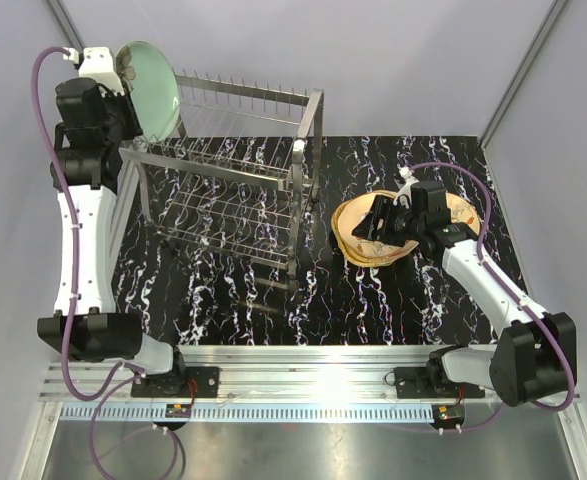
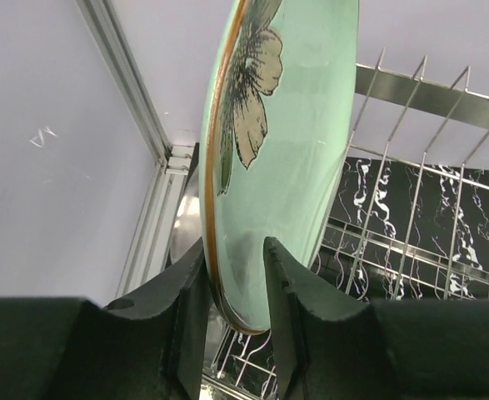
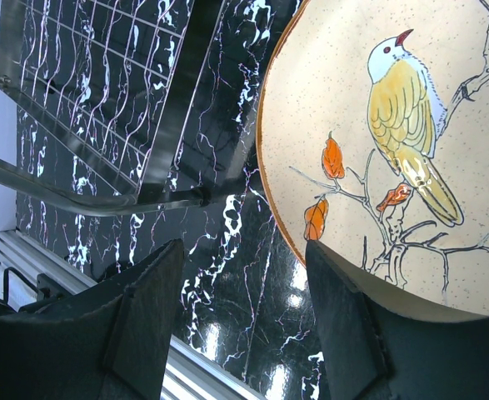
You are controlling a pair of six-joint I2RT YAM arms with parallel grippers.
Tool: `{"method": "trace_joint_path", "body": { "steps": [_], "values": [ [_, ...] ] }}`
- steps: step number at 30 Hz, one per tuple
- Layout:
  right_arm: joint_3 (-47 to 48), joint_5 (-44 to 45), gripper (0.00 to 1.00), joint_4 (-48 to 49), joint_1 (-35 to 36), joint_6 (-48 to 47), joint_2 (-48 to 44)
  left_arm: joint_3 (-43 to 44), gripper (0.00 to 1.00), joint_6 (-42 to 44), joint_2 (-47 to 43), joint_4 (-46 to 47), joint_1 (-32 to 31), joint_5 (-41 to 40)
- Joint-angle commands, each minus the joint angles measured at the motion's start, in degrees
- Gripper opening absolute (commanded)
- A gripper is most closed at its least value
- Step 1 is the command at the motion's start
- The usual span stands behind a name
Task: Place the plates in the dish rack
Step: Insert the plate into the dish rack
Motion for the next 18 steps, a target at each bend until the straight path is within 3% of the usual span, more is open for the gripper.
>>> {"method": "trace_joint_path", "body": {
  "steps": [1,4,9,10,13,18],
  "values": [
    [1.37,0.29,0.68,1.32,0.42,-0.63,0.13,-0.1,0.34,0.45,-2.27,4.47,0.39,-1.82],
    [1.54,0.2,0.68,1.14,0.42,-0.72,0.04,-0.1,0.43,0.89,-2.71,4.38,0.39,-2.26],
    [1.63,0.29,0.68,0.88,0.42,-0.81,-0.4,-0.27,0.49,0.98,-3.41,4.3,0.48,-3.32],
    [1.72,0.29,0.68,0.79,0.33,-0.81,-0.4,-0.27,0.62,0.89,-3.67,4.21,0.39,-3.58],
    [1.81,0.38,0.7,0.44,0.42,-0.9,-0.57,0.78,0.81,1.07,-3.85,3.6,0.39,-4.28],
    [1.81,0.47,0.74,0.17,0.42,-0.55,-1.01,6.31,0.93,0.37,-2.8,-0.45,0.48,-5.86]
  ]
}}
